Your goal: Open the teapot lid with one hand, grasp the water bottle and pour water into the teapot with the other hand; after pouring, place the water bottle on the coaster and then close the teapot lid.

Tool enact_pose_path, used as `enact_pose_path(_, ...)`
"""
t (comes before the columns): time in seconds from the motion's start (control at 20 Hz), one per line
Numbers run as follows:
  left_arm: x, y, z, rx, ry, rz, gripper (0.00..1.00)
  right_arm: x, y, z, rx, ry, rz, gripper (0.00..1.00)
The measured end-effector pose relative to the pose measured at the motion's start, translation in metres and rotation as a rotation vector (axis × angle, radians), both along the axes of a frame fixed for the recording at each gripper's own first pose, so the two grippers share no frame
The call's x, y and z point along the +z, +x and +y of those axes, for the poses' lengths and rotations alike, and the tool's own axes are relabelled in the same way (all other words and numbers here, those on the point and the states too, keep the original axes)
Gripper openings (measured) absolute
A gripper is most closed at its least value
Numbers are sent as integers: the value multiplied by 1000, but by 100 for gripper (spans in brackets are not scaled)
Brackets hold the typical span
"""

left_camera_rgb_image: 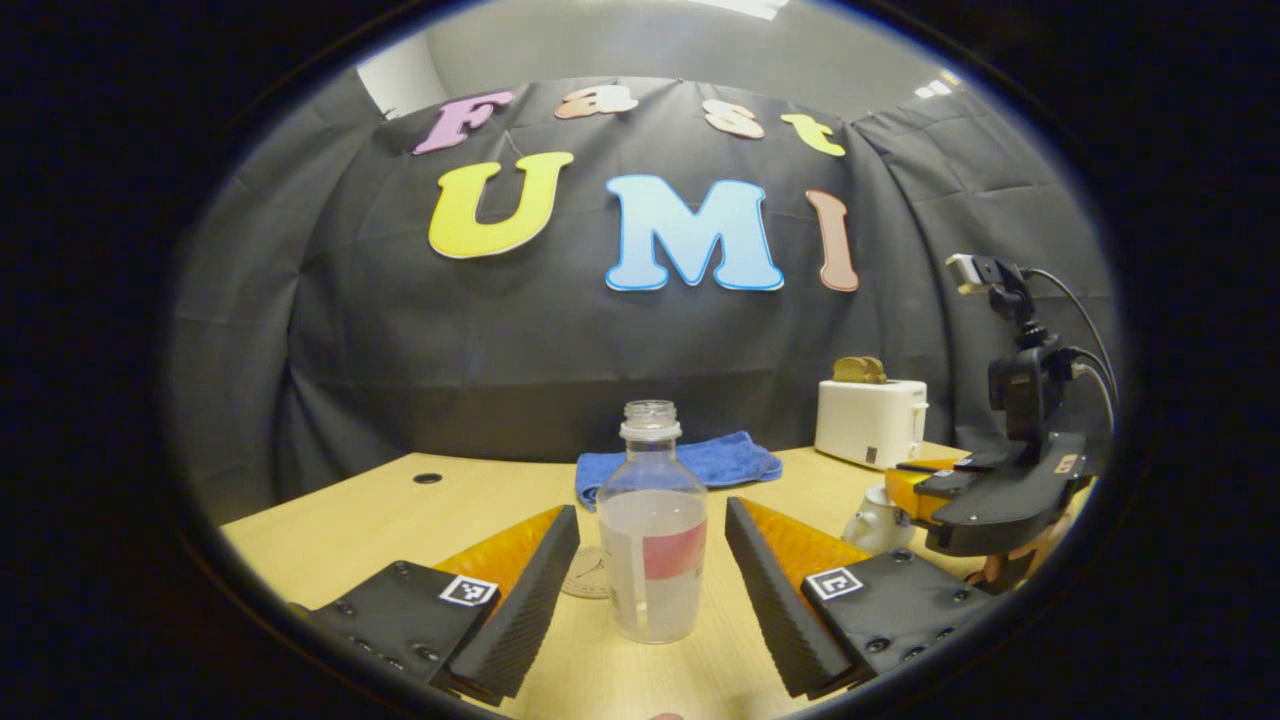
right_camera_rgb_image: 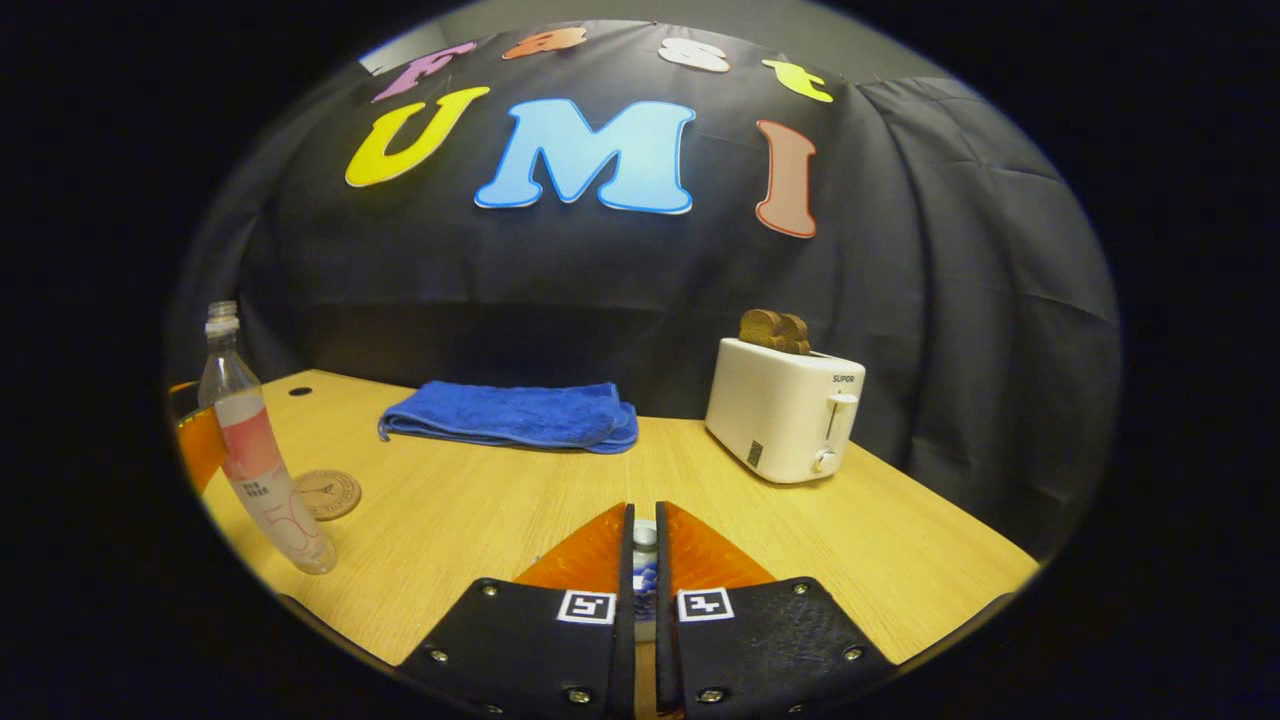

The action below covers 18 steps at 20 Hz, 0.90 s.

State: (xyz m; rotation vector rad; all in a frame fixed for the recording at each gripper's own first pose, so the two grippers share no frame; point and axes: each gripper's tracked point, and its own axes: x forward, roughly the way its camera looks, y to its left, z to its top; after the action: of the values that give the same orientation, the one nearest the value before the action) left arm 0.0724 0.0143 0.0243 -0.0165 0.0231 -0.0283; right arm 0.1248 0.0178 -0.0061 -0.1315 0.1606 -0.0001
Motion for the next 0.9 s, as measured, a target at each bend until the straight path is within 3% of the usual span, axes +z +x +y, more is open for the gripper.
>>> enact_pose_path(0.9,-34,32,1,27,-27,69,100,30,-22,-1,38,44,-81,8)
